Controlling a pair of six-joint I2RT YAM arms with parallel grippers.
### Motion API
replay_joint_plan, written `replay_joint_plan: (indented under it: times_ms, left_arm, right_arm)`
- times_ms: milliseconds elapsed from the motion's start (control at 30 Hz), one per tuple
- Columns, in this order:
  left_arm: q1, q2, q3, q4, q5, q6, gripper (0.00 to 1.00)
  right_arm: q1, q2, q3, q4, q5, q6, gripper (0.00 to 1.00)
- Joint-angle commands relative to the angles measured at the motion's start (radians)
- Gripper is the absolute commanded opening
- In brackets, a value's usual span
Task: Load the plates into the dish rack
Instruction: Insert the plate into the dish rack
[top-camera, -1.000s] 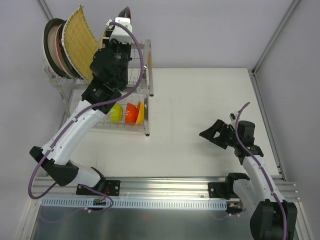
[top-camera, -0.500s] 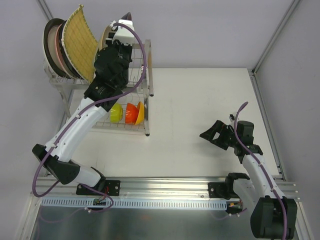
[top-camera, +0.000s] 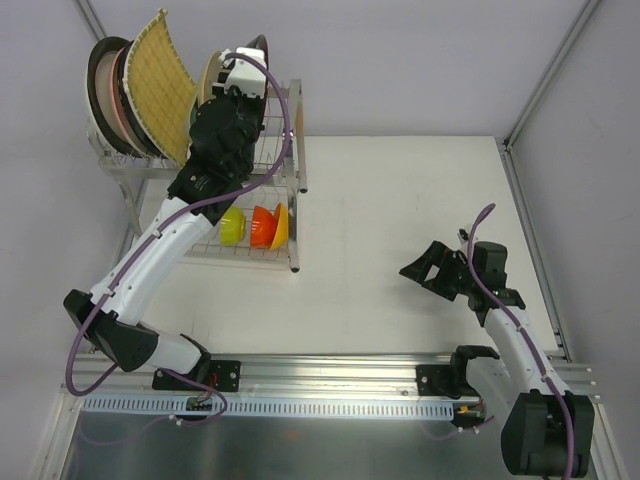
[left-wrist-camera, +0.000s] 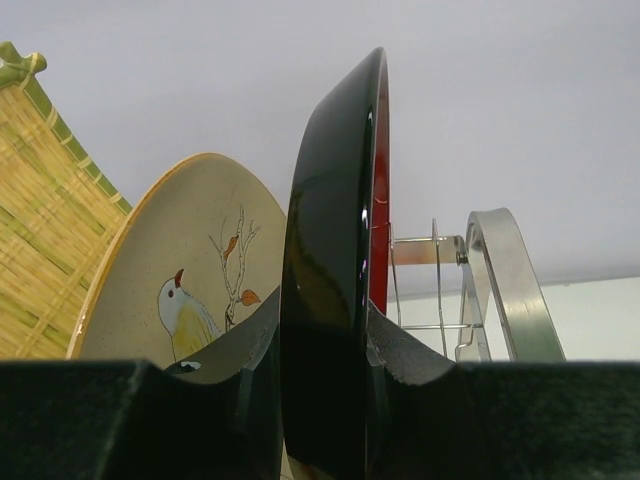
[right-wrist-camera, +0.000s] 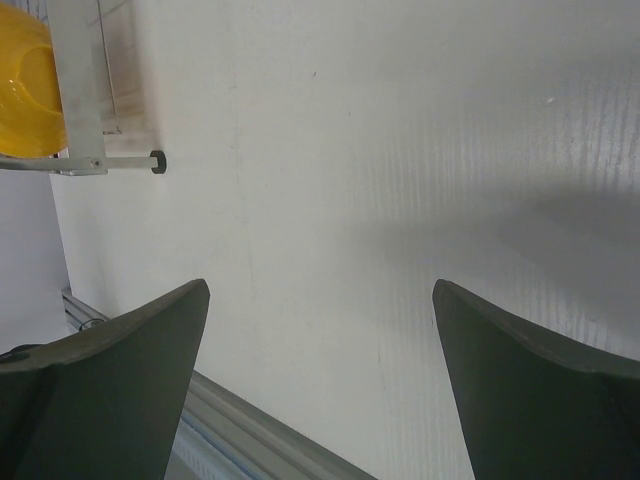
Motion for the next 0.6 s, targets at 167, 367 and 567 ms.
replay_joint_plan:
  times_ms: [167,367,567]
  left_arm:
    - [0.012,-0.105,-0.034,0.115,0.04,-0.046,0.0]
    - [0.012,-0.143,-0.087,0.11,0.043,-0.078,0.0]
    - [0.012,-0.161,-0.108,0.089,0.04,-0.116,0.01]
  right_arm:
    - [-0.002,0.008,0.036,-0.007,0.007,-0.018,1.0]
    - [-0.002,0.011,0.036,-0.007,0.008,-0.018,0.99]
    - [-0.002,0.02,0.038,-0.011,0.008,-0.018,1.0]
